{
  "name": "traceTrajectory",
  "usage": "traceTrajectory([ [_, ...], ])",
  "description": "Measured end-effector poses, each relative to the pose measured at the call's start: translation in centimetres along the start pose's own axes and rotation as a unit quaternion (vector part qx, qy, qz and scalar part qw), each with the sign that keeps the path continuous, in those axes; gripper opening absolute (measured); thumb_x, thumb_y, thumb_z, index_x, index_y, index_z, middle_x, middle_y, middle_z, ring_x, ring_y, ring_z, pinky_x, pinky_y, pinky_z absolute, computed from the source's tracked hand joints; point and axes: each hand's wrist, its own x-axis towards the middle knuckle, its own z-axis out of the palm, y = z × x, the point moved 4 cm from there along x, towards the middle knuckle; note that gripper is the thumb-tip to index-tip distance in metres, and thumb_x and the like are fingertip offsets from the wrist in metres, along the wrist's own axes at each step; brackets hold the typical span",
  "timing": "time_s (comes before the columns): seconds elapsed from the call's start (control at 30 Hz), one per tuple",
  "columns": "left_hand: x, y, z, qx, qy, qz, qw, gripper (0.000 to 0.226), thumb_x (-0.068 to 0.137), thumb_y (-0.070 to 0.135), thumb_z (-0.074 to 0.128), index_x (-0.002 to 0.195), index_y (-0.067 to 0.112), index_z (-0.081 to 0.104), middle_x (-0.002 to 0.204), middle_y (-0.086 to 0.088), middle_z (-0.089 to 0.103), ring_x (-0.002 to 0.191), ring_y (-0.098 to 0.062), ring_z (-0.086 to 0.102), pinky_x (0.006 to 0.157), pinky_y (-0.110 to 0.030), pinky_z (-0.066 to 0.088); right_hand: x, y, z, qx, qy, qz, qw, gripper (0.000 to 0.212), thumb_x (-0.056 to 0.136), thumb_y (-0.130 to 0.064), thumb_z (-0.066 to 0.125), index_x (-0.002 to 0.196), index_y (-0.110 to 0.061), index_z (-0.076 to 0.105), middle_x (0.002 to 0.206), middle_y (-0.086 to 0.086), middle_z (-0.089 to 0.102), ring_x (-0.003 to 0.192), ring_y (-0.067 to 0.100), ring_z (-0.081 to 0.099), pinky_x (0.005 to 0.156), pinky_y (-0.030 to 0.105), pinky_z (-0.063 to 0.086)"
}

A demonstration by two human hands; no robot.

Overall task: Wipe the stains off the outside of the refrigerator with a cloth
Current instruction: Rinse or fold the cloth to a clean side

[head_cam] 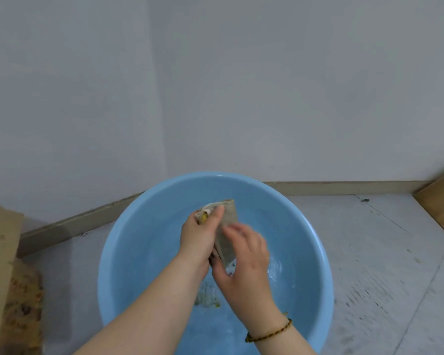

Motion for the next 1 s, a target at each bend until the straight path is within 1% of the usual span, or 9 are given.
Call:
traceTrajectory([
  [0.07,-0.5,0.7,0.2,-0.001,-0.016,0.019,1.000,0.016,0.089,0.026,0.056,0.085,0.012,0.062,0.082,-0.007,0.065,0.076,-0.020,0.063,0.067,-0.028,0.051,0.6,0.3,-0.5,0.038,-0.033,0.112,0.992,0.090,0.066,-0.050,0.058,0.142,-0.025,0.018,0.138,-0.016,0.017,0.131,-0.002,0.015,0.111,0.021,0.010],
  [0.13,-1.1,1.3,0.5,0.003,-0.041,0.030,0.999,0.023,0.091,0.031,0.050,0.078,0.015,0.060,0.074,-0.002,0.064,0.069,-0.015,0.062,0.059,-0.024,0.051,0.6,0.9,-0.1,0.193,-0.125,0.236,0.944,0.106,0.065,-0.039,0.074,0.144,-0.026,0.004,0.141,-0.013,0.025,0.131,0.001,0.028,0.109,0.025,0.030],
  [0.23,-1.2,1.7,0.6,0.048,-0.069,0.038,0.996,0.038,0.093,0.041,0.041,0.074,0.014,0.060,0.073,-0.001,0.062,0.069,-0.015,0.060,0.063,-0.026,0.048,0.9,0.5,0.1,0.302,-0.177,0.248,0.903,0.074,0.057,-0.025,0.076,0.123,-0.023,0.042,0.100,0.001,0.062,0.078,0.006,0.059,0.059,0.013,0.047],
  [0.33,-0.6,1.2,0.4,0.055,-0.052,-0.011,0.997,0.044,0.092,0.049,0.034,0.075,0.018,0.060,0.084,0.001,0.064,0.084,-0.016,0.059,0.077,-0.030,0.046,1.8,0.8,0.0,0.197,-0.208,0.232,0.930,0.017,0.073,-0.011,0.065,0.072,-0.020,0.050,0.061,-0.005,0.054,0.055,0.006,0.050,0.048,0.015,0.038],
  [0.47,-0.8,0.1,0.3,0.005,-0.075,-0.109,0.991,0.055,0.079,0.060,0.052,0.109,0.013,0.057,0.100,-0.002,0.063,0.089,-0.018,0.058,0.084,-0.028,0.044,2.8,2.0,-1.4,-0.191,-0.077,0.102,0.973,0.030,0.058,-0.017,0.074,0.076,-0.016,0.050,0.070,-0.003,0.054,0.063,0.020,0.053,0.043,0.023,0.024],
  [0.57,-1.0,-0.7,0.6,-0.009,-0.024,-0.124,0.992,0.095,0.066,0.048,0.073,0.142,0.015,0.026,0.138,-0.005,0.043,0.119,-0.023,0.050,0.103,-0.036,0.039,1.8,1.3,-0.8,-0.258,0.011,-0.090,0.962,0.058,0.025,-0.008,0.076,0.070,-0.014,0.040,0.060,0.001,0.051,0.064,0.021,0.045,0.054,0.022,0.029],
  [0.73,-0.8,-0.2,1.2,-0.078,0.010,-0.035,0.996,0.009,0.080,0.007,0.066,0.086,0.013,0.062,0.091,-0.009,0.063,0.076,-0.018,0.060,0.074,-0.032,0.051,1.1,1.2,-1.3,-0.058,-0.024,0.100,0.993,0.050,0.062,-0.007,0.073,0.092,-0.020,0.035,0.091,0.003,0.058,0.065,0.019,0.051,0.047,0.024,0.032],
  [0.83,-0.6,0.4,1.4,-0.073,-0.025,0.019,0.997,0.016,0.084,0.007,0.061,0.068,0.011,0.060,0.061,0.000,0.067,0.060,-0.012,0.061,0.069,-0.029,0.052,0.6,2.1,0.5,0.151,-0.106,0.267,0.946,0.055,0.069,-0.018,0.068,0.111,-0.029,0.036,0.086,-0.004,0.057,0.076,0.016,0.057,0.067,0.026,0.044],
  [1.0,-0.6,1.4,1.4,-0.046,-0.098,0.037,0.993,0.025,0.088,0.015,0.052,0.064,0.009,0.054,0.038,0.002,0.054,0.034,-0.007,0.048,0.042,-0.014,0.042,1.3,1.5,1.0,0.222,-0.265,0.211,0.914,0.020,0.063,-0.013,0.065,0.066,-0.028,0.051,0.049,-0.014,0.059,0.050,-0.003,0.056,0.056,0.011,0.046],
])
